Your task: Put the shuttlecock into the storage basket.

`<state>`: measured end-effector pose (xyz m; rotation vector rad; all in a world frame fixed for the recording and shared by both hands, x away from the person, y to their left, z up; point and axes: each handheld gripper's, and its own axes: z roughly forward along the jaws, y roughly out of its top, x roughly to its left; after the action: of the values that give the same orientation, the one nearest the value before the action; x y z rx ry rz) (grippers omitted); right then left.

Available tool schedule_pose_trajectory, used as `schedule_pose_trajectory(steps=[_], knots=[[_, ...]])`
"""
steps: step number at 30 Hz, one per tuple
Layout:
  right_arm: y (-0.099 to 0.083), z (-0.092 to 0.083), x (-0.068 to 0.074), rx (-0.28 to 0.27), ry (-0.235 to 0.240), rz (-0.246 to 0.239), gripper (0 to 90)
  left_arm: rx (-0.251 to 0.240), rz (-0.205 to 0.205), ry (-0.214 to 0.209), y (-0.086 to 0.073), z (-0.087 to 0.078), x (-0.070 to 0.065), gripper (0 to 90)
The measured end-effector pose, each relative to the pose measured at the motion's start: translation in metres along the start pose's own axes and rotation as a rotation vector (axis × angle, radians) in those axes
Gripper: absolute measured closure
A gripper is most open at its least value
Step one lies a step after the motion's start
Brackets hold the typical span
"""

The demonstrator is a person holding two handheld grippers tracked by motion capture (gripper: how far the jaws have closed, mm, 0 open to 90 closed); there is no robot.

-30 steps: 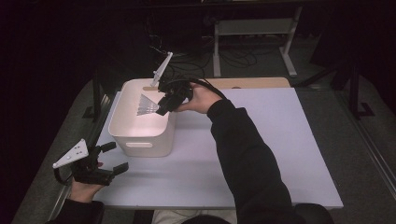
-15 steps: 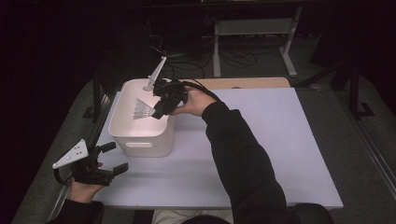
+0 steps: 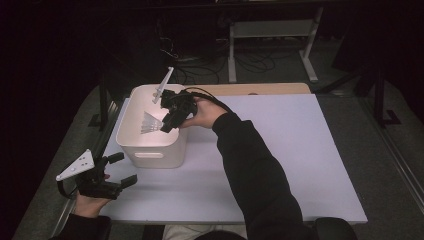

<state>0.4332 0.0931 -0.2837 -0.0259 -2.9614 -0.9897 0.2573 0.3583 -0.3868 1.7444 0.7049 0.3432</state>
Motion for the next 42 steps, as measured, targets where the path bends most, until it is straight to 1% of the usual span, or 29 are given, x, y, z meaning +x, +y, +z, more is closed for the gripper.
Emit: schedule_pose_trajectory(steps=[16, 35, 37, 39, 40, 42], knots=[[-0.003, 0.021, 0.002, 0.028, 0.031, 0.000, 64.2, 0.002, 0.001, -0.002, 0.000, 0.000, 0.000, 0.0], [-0.005, 0.028, 0.003, 0.054, 0.053, 0.009, 64.0, 0.002, 0.001, -0.002, 0.000, 0.000, 0.000, 0.0], [-0.005, 0.029, 0.002, 0.059, 0.054, 0.020, 62.9, 0.003, 0.001, -0.001, 0.000, 0.000, 0.000, 0.0], [-0.005, 0.028, 0.001, 0.057, 0.053, 0.034, 57.0, 0.003, 0.001, -0.002, 0.000, 0.000, 0.000, 0.0], [-0.005, 0.028, 0.001, 0.053, 0.052, 0.043, 55.8, 0.002, 0.001, -0.002, 0.000, 0.000, 0.000, 0.0], [-0.005, 0.026, 0.000, 0.047, 0.052, 0.045, 54.8, 0.002, 0.001, -0.002, 0.000, 0.000, 0.000, 0.0]])
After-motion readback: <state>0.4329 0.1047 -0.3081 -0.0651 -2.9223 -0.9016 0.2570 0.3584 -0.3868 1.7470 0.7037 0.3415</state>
